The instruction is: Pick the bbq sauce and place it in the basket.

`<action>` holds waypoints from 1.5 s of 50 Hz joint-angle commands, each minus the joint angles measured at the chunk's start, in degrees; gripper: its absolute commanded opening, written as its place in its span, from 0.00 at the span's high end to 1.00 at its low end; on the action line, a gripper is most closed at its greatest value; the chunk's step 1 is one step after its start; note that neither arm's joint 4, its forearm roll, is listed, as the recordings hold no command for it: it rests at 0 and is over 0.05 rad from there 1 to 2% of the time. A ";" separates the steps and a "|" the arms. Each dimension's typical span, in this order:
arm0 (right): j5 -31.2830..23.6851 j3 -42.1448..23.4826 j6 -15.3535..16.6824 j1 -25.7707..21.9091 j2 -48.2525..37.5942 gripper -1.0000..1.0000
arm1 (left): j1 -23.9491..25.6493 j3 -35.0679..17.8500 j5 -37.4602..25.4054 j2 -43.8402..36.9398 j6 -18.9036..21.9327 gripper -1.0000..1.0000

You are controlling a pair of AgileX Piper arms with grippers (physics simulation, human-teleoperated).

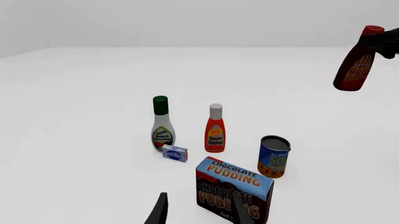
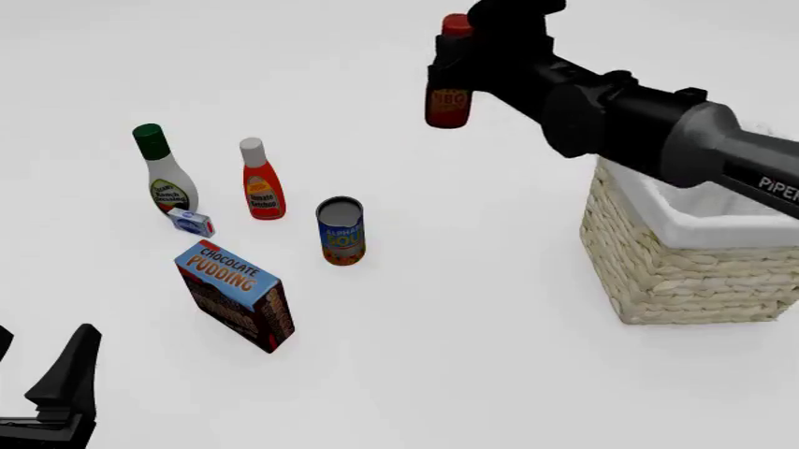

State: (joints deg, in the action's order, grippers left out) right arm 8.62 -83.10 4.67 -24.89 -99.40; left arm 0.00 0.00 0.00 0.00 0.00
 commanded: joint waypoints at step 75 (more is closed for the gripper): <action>-5.28 9.72 -0.77 13.66 23.29 1.00 | 0.00 0.00 0.00 0.00 0.00 0.00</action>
State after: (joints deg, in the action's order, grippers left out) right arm 3.46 -73.42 4.51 -13.62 -77.41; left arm 0.00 0.00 0.00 0.00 0.00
